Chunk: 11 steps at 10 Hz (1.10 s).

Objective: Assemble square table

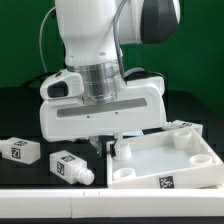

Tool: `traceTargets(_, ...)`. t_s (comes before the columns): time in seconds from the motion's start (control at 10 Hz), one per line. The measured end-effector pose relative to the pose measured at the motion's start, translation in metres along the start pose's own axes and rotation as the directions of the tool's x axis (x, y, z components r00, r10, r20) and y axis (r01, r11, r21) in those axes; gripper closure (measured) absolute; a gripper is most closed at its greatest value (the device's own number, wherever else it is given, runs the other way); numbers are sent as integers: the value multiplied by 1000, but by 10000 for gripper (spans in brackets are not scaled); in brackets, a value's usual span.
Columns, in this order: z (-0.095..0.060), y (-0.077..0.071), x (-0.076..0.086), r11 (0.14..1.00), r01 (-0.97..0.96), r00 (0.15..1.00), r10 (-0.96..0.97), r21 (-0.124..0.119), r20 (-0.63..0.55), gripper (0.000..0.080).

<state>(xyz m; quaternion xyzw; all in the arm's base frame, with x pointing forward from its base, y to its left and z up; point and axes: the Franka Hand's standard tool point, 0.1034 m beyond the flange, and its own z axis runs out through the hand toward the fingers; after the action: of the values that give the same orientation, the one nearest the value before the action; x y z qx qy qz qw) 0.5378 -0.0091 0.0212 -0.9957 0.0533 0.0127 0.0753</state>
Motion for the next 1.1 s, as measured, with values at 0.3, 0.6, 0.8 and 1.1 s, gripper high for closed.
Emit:
traceTargets(0.3,-2,14,-2,1000,-22,1000,22,-16,-16,748)
traceTargets(0.6,-4,21,3,1000,-7,999,6,-27,-36,748)
traceTargets(0.8,-3,11,7,999,22,998,-25,-49,-65,747)
traceTargets(1.1,-3,9,15,987,119,989,-127,-112,-69,747)
